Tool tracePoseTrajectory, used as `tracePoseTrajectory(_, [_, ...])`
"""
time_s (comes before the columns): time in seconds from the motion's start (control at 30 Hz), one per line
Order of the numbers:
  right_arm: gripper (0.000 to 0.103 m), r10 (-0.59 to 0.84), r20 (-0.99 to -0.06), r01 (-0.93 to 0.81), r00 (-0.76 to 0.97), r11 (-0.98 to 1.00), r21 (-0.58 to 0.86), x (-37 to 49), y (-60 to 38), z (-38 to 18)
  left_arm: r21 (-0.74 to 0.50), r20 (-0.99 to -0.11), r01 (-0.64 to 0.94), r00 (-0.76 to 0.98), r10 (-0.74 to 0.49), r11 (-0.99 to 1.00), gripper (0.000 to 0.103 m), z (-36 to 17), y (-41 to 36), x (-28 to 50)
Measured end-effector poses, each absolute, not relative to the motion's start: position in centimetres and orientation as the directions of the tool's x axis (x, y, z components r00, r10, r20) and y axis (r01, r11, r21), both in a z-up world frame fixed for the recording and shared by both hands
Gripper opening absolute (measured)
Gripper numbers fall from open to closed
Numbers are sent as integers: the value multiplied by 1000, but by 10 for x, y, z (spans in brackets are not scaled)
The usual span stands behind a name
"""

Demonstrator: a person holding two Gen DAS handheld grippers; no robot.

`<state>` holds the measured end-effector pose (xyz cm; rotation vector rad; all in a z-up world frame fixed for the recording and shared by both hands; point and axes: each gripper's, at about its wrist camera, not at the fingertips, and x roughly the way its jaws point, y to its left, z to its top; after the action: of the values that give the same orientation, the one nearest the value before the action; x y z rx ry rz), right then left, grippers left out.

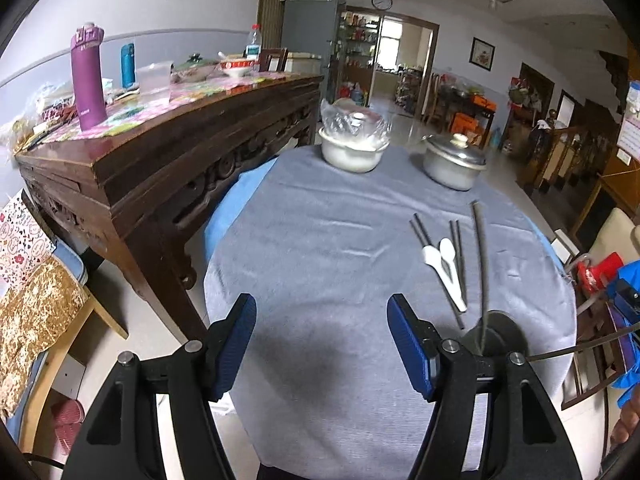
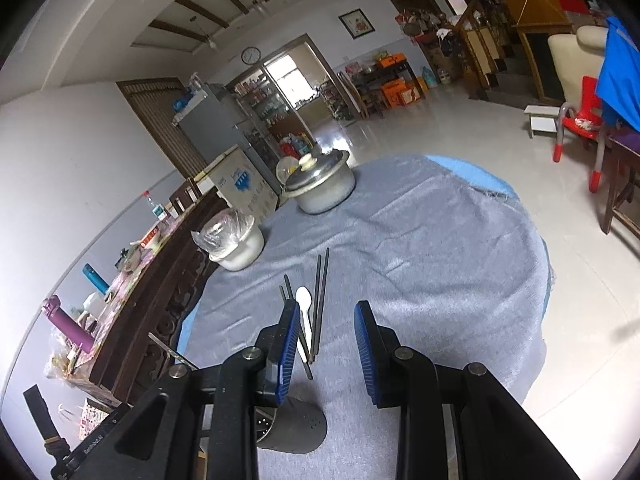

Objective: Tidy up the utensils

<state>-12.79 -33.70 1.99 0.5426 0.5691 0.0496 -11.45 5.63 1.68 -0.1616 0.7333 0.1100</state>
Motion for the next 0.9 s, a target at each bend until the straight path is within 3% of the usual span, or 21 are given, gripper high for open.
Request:
tracePoseTrajectory(0.5, [30, 286, -603, 131, 745, 823, 553, -76, -336, -42, -93, -778, -207, 626, 59, 974, 69, -47, 73, -60])
tracePoseTrajectory(0.9, [30, 512, -642, -54, 571, 803, 593, 53, -301, -72, -126, -814, -90, 579, -51, 988, 69, -73, 51, 30])
